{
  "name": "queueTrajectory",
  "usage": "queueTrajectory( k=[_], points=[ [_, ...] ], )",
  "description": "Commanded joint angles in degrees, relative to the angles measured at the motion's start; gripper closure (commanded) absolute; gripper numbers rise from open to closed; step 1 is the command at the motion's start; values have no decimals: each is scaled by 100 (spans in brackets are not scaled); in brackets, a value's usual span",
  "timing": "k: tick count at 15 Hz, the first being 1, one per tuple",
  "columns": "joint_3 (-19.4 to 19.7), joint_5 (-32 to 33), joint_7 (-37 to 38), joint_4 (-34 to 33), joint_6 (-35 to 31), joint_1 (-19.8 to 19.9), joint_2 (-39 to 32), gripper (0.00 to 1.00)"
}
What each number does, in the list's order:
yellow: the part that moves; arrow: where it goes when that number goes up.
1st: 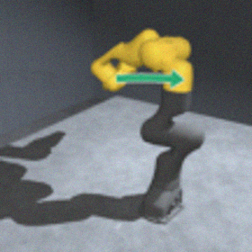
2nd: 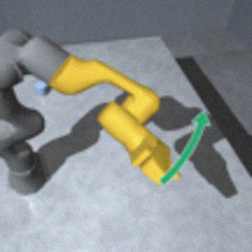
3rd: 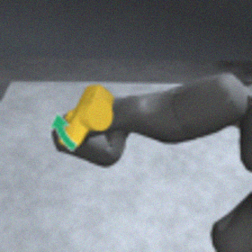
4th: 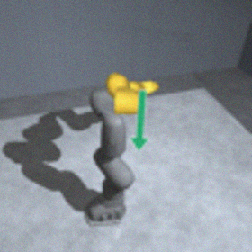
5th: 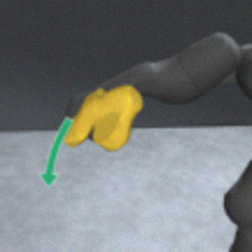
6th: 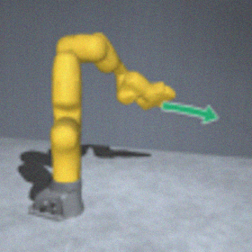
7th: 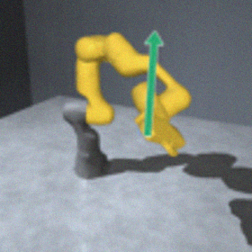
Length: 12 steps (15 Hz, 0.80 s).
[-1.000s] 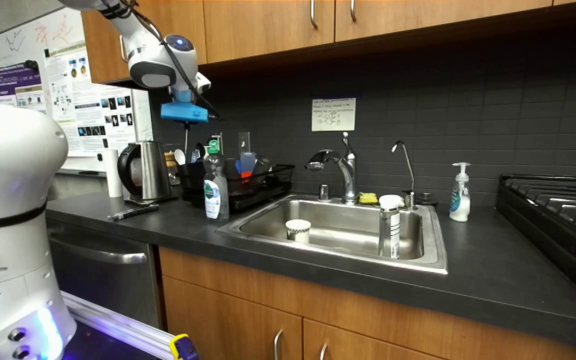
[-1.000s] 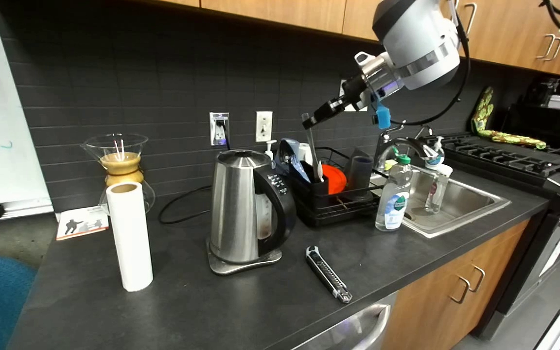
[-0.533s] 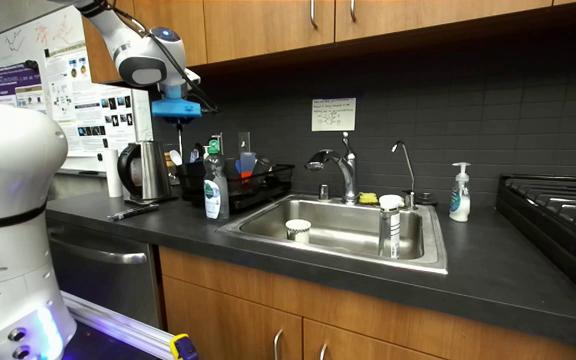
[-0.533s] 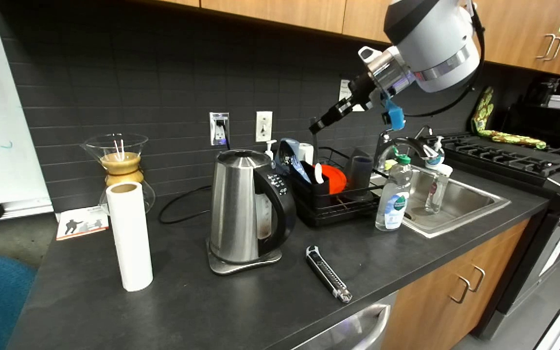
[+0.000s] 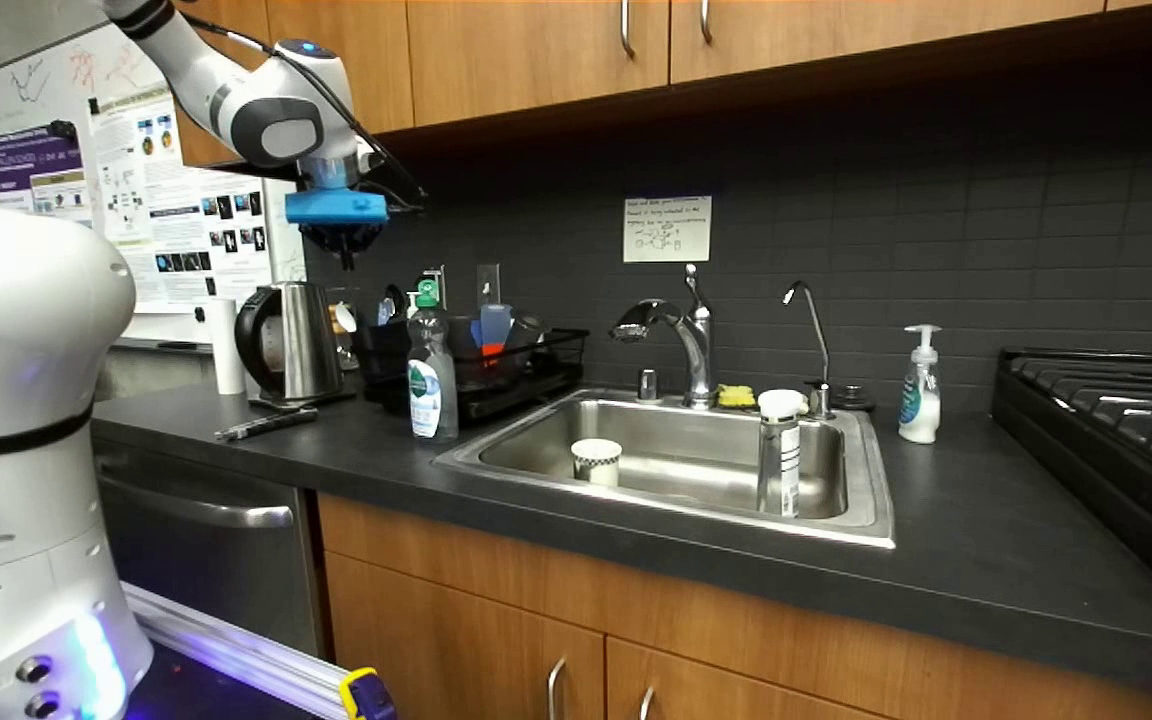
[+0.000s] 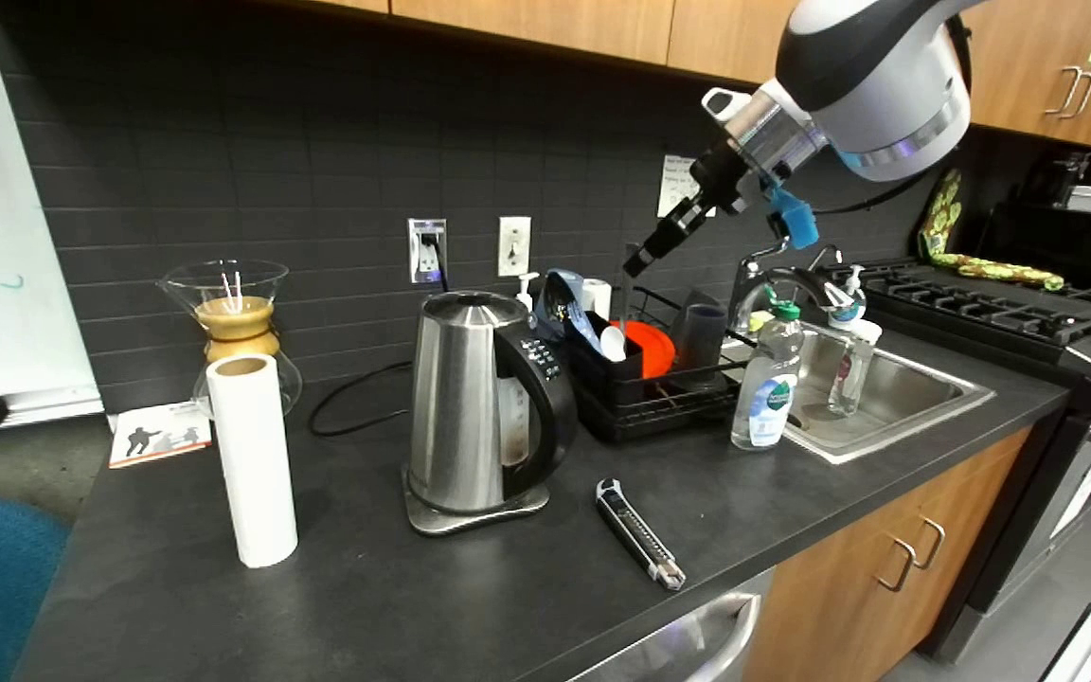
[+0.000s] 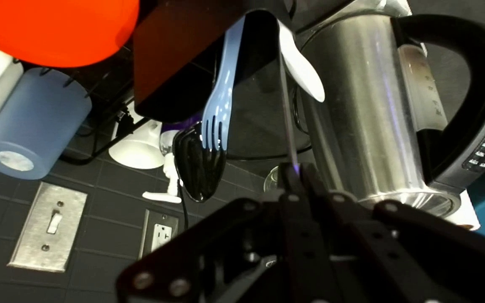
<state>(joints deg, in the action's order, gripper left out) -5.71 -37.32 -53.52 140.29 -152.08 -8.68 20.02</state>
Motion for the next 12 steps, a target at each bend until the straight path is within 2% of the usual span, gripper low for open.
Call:
queueTrajectory(
  k=[1, 6, 12],
  points=[
    [100, 678, 824, 114, 444, -168, 302, 99],
    [120, 1755, 1833, -70, 932, -183, 389, 99],
    [120, 2501, 2735, -596, 1443, -213, 249, 99]
  ],
)
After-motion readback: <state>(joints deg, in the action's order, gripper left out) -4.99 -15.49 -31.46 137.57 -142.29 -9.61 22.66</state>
